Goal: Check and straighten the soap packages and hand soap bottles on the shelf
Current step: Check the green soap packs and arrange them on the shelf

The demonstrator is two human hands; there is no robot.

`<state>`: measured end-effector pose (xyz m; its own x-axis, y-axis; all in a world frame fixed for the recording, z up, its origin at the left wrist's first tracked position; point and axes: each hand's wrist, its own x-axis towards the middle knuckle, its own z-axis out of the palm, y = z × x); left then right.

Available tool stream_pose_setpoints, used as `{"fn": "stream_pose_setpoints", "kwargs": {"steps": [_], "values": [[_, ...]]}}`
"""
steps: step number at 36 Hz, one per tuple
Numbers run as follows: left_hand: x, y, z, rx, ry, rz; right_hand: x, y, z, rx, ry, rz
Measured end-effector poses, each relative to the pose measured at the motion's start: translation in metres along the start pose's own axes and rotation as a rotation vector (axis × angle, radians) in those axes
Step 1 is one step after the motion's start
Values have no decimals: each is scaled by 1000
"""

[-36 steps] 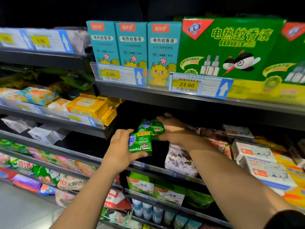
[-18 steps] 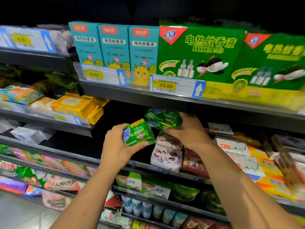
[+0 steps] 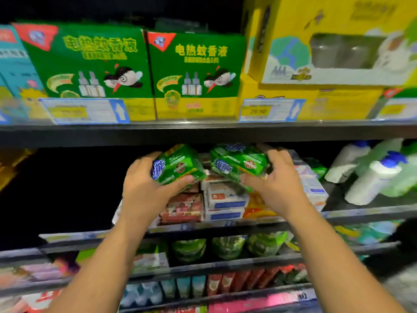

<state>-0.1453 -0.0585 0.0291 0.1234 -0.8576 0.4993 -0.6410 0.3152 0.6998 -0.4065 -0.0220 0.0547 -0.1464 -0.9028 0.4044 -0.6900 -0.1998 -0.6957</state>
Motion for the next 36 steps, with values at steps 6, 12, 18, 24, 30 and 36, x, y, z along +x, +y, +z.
{"fn": "stream_pose_setpoints", "kwargs": {"steps": [6,12,18,24,30,36], "values": [[0,54,56,-29,-132,37,-21,46,-77,11,85,28],[0,127,113,7,-370,1,-31,93,-149,-129,154,95],[7,185,175,106,-486,-53,-41,142,-203,-255,151,81],[16,229,239,207,-637,-62,-46,196,-225,-236,39,96],[15,251,288,60,-778,-6,-44,219,-226,-83,-88,74],[23,248,324,120,-700,158,-36,241,-222,-1,-99,61]]}}
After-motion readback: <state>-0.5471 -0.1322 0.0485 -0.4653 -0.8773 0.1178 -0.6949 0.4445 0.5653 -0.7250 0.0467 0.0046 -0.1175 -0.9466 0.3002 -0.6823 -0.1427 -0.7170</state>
